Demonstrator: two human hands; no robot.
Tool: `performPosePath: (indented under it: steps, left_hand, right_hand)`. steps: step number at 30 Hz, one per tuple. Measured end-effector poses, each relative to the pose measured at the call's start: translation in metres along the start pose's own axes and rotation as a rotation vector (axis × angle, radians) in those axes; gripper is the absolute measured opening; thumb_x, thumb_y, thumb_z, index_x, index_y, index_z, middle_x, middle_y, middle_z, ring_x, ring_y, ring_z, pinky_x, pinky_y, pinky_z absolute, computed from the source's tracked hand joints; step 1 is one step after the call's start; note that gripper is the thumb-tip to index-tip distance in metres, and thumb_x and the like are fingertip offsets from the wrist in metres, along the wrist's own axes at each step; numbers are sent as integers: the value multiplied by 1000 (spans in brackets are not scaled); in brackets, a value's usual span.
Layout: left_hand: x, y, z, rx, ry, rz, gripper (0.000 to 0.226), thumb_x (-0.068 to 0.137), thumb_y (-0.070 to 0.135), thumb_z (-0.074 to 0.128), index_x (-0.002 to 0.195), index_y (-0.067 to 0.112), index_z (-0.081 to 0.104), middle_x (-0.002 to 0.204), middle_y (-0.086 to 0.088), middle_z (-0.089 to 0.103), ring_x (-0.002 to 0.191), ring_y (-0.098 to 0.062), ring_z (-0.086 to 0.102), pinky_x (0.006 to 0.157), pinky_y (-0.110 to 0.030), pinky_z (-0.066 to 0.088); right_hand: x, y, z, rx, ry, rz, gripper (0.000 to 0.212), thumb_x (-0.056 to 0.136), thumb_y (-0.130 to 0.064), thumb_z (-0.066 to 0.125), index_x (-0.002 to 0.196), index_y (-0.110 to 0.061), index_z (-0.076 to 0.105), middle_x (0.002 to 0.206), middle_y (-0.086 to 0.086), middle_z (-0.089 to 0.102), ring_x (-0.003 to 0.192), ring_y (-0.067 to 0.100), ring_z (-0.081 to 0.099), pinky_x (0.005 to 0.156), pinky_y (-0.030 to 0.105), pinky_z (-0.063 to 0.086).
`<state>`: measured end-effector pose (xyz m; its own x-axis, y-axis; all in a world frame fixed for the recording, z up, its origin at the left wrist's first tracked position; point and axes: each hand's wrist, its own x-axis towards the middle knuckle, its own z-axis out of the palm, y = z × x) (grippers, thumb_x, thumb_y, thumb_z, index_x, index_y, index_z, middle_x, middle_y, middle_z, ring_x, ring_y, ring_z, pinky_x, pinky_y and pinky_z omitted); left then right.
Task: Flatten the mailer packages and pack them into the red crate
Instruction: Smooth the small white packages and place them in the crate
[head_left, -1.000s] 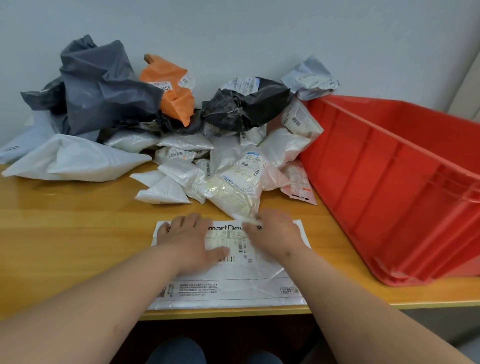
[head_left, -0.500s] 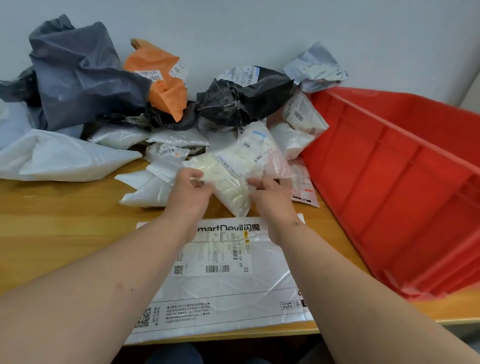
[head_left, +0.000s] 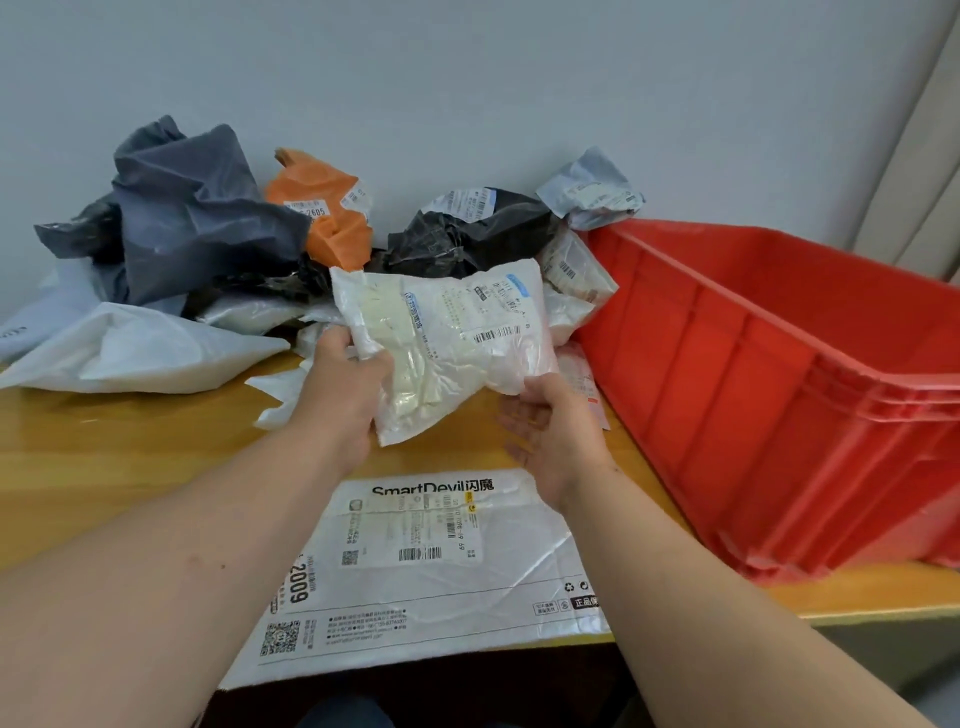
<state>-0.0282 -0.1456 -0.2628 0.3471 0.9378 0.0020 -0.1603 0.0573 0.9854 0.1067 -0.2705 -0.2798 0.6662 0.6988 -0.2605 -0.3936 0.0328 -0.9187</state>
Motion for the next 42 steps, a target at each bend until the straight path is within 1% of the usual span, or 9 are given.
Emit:
performPosePath:
  steps: [4,9,15,19,21,23,26,31,42]
  left_hand:
    - [-12,-5,-23,107,-45,-9,31,94,12,57,101,42,55,115,2,64,107,-24,63,94,-51,52]
    - [-31,-13,-42,234,-24,-40,23,99,20,53,113,37,52,109,5,64,104,-21,61,95,-46,50]
    - [-55,-19,-60,372,8,22,24,100,13,49,115,31,46,105,-1,63,97,-30,64,88,-52,52]
    - [-63,-28,-71,615,-54,-45,50,97,14,56,140,25,34,117,-3,59,91,-19,58,74,-35,49]
    - [-67,-31,-74,853,-113,-109,73,93,15,60,151,27,18,118,-4,56,96,-21,56,73,-33,46]
    - [-70,-34,-72,1195,-111,-103,89,90,18,60,155,31,0,142,-8,40,123,-29,46,92,-37,46]
    - [-74,-38,-61,1431,-125,87,81,96,31,47,154,38,-8,161,-1,10,146,-28,13,114,-45,25]
    - [-73,-61,-46,1545,-465,133,62,101,55,12,156,31,-4,164,1,-10,151,-25,-9,122,-47,2]
    - [-72,-72,-41,1653,-559,56,69,99,60,10,155,27,-13,164,0,-15,151,-24,-10,122,-44,1]
  right_hand:
    - [-12,2,-16,1,87,105,35,88,-39,65,120,-25,59,115,4,67,97,26,66,75,41,53]
    - [-27,9,-19,-228,70,60,3,95,-15,62,97,-16,60,109,11,66,91,24,61,66,30,51]
    - [-41,14,-28,-568,90,-12,1,97,-13,57,98,-13,58,104,10,67,80,22,66,62,28,51]
    - [-48,17,-32,-838,82,2,14,92,-9,58,106,-9,56,98,9,67,60,17,66,52,26,47]
    - [-52,18,-35,-1052,122,-32,23,85,-15,59,107,-18,52,97,2,63,83,21,66,76,37,55]
    - [-55,22,-35,-1326,183,-104,47,82,-26,59,128,-27,48,123,-2,56,119,24,53,103,43,36]
    - [-59,32,-24,-1516,119,-366,66,90,-39,52,152,-28,30,157,-1,29,143,24,27,114,47,20]
    - [-49,57,-10,-1684,-229,-473,68,101,-58,29,159,-29,9,167,0,-6,153,23,-4,123,47,7]
    - [-37,83,-21,-1769,-267,-423,67,101,-60,17,159,-29,5,167,-2,-5,153,18,-9,123,45,-6]
